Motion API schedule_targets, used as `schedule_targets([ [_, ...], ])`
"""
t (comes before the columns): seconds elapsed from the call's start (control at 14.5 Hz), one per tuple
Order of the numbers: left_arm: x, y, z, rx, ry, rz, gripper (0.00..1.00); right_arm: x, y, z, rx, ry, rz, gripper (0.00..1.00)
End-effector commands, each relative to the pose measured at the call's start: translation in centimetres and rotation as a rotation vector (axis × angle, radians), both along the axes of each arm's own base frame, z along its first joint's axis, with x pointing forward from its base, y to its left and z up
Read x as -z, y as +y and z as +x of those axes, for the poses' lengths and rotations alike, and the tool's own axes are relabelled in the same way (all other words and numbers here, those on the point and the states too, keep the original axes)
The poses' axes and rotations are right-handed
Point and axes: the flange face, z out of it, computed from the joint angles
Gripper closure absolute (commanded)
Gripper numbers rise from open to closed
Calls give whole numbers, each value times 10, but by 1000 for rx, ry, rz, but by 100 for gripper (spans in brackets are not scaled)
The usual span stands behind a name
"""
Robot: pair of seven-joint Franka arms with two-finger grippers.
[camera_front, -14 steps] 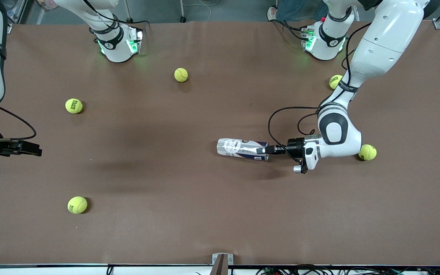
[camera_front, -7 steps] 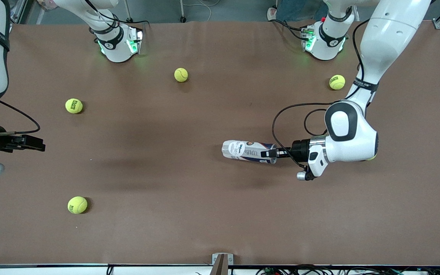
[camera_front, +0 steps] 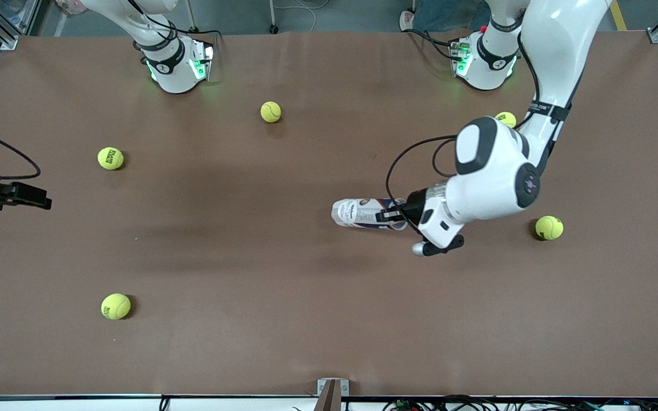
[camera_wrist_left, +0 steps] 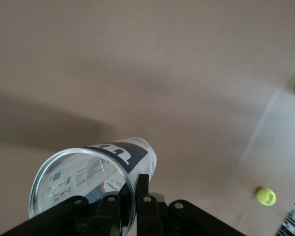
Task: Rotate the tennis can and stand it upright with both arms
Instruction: 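Lift the can's lid end with the left gripper, tilting it upright, then lower the upright can onto the table with the left gripper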
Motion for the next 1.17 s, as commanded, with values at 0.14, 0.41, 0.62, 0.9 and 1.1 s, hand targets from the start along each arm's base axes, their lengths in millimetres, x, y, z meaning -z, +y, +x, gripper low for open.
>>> schedule_targets([
  [0.14,-29,-86,-42,-66,-89,229,100,-30,6,-64,-17,-43,11,0],
  [0.41,-30,-152,-91,-28,-129,447,100,-52,8,-81,-22,-47,6,0],
  [0.62,-23,-187,-127,19,-154,564,100,-62,8,-88,-22,-53,6,0],
  [0.9,4,-211,-152,34,-144,600,100,-74,17,-95,-39,-60,1,0],
  [1.1,19,-223,-166,49,-133,613,100,-77,18,-97,-39,-65,1,0],
])
